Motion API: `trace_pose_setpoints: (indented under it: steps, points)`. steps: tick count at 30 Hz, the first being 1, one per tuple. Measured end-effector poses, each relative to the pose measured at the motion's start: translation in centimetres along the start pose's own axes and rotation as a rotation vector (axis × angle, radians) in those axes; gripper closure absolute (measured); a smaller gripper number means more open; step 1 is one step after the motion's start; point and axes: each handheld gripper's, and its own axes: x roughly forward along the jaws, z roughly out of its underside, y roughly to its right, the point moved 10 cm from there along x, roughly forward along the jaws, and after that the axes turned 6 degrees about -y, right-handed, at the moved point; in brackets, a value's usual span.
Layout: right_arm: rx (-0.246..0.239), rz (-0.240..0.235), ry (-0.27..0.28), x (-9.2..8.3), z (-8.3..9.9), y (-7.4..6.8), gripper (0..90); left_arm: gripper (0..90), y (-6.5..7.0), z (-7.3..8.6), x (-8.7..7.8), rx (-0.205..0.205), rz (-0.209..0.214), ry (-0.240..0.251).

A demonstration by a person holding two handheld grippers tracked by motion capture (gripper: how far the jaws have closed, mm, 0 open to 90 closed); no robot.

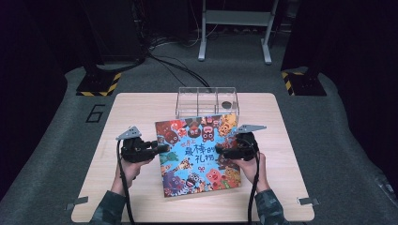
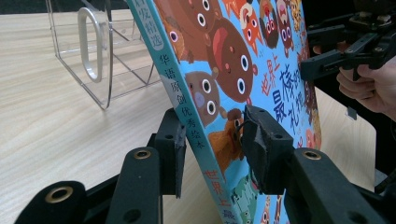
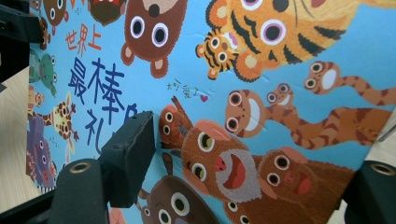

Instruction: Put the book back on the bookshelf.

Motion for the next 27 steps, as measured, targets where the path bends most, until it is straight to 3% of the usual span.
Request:
trace_pose_setpoints:
  steps: [4,16,19,25,27]
  points:
    - [-0.014,0.009,0.004,0.0,0.0,0.0,30.0,61.1,-0.2,0.1,-0.1,0.031,-0.005,-0.007]
    - [-0.039,0.002,0.030,-1.0,0.2,-0.3,35.3,62.3,-0.1,0.4,-0.3,0.061,0.005,0.002]
    - [-0.038,-0.006,0.034,-1.1,0.3,-0.4,32.2,62.6,0.2,0.2,-0.4,0.092,0.018,0.014]
    - [-0.044,0.000,0.037,-1.3,0.4,-0.5,30.3,63.0,0.0,0.4,-0.4,0.096,0.019,0.013]
    - [-0.032,0.025,0.035,-1.6,0.6,0.0,25.5,63.8,0.0,0.4,-0.5,0.095,0.015,0.013]
